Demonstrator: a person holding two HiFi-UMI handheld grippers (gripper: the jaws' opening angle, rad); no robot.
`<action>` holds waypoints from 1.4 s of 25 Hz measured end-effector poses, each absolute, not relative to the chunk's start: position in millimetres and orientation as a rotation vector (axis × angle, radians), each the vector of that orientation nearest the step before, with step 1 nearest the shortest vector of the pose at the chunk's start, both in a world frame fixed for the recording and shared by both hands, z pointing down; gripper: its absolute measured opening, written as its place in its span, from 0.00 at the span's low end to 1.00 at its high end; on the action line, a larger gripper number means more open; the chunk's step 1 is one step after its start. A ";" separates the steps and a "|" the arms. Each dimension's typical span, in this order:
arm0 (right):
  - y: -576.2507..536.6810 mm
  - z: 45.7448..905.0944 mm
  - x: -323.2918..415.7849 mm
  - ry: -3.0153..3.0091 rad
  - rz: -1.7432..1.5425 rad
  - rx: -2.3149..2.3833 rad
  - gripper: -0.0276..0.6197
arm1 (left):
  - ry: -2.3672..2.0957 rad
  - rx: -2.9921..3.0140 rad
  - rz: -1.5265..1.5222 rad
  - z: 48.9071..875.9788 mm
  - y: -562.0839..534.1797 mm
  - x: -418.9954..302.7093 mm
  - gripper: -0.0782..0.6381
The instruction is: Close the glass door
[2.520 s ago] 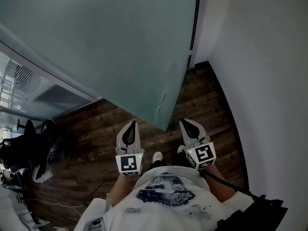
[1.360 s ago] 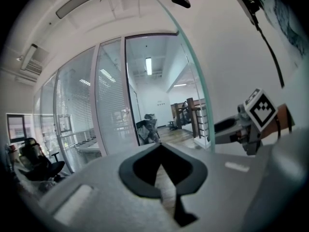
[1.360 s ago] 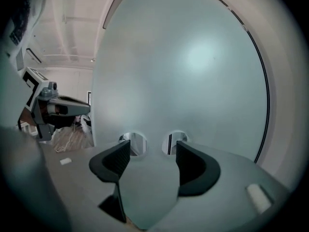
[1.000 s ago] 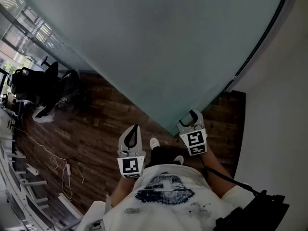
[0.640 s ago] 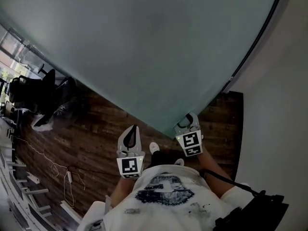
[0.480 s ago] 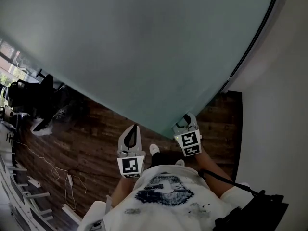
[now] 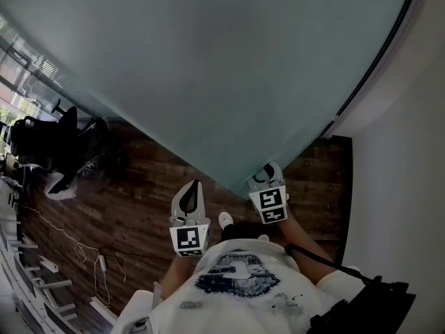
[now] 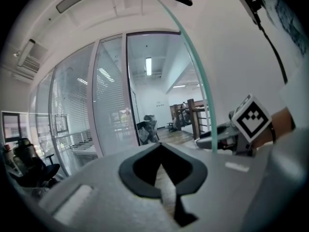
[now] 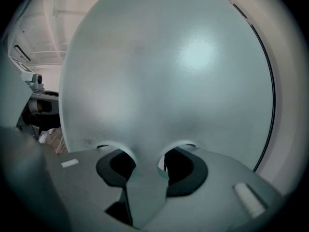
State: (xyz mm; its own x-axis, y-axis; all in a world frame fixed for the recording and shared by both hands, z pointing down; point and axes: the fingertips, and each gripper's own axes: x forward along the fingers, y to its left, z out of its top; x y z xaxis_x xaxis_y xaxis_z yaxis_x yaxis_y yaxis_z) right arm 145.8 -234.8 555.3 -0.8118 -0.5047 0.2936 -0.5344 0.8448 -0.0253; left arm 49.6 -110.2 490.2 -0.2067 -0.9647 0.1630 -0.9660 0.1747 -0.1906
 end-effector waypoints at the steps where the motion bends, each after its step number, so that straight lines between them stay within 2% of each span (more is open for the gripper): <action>1: -237.1 555.7 142.2 -2.744 0.155 0.795 0.30 | -2.401 1.970 0.393 491.7 -110.8 46.2 0.11; 35: -338.9 567.2 36.9 -2.678 0.126 1.034 0.31 | -2.328 2.013 0.355 505.0 -145.4 -108.7 0.11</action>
